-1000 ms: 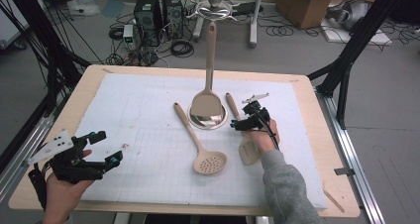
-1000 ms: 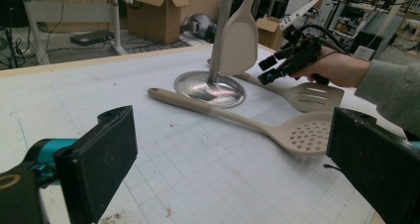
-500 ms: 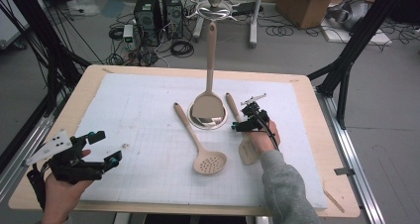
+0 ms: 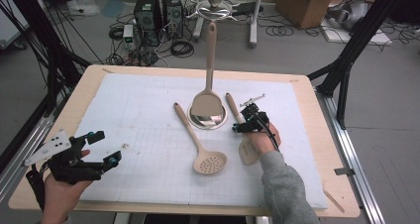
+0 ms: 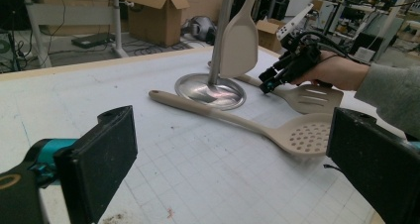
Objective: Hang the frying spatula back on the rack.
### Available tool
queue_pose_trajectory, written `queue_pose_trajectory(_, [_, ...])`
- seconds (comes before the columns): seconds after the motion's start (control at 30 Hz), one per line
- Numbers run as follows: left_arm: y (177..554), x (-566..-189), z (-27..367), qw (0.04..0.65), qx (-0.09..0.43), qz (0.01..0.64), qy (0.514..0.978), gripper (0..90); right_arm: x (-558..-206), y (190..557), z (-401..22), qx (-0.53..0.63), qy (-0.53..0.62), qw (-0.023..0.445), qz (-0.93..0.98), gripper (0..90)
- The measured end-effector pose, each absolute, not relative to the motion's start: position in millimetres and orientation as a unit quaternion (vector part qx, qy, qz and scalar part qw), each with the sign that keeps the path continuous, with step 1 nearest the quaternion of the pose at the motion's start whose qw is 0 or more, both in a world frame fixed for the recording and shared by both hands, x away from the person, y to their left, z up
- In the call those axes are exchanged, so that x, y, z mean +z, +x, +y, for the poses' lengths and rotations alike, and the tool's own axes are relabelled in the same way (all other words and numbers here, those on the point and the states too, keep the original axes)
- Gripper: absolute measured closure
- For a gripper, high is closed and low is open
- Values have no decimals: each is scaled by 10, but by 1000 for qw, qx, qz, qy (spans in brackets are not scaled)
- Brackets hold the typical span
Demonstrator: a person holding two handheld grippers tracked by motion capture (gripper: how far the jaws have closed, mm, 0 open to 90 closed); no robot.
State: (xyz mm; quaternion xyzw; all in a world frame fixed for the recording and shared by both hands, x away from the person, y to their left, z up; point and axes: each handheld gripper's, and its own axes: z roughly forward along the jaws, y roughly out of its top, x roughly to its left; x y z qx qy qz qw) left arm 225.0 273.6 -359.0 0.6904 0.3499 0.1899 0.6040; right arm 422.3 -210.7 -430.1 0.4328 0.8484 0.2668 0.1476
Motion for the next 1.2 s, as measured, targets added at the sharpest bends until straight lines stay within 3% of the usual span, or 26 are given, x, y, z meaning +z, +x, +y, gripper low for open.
queue_pose_trajectory(1.2, [2246, -3596, 2738, 602, 191, 350, 692, 60, -4290, 4069, -2147, 275, 466, 144, 829, 728])
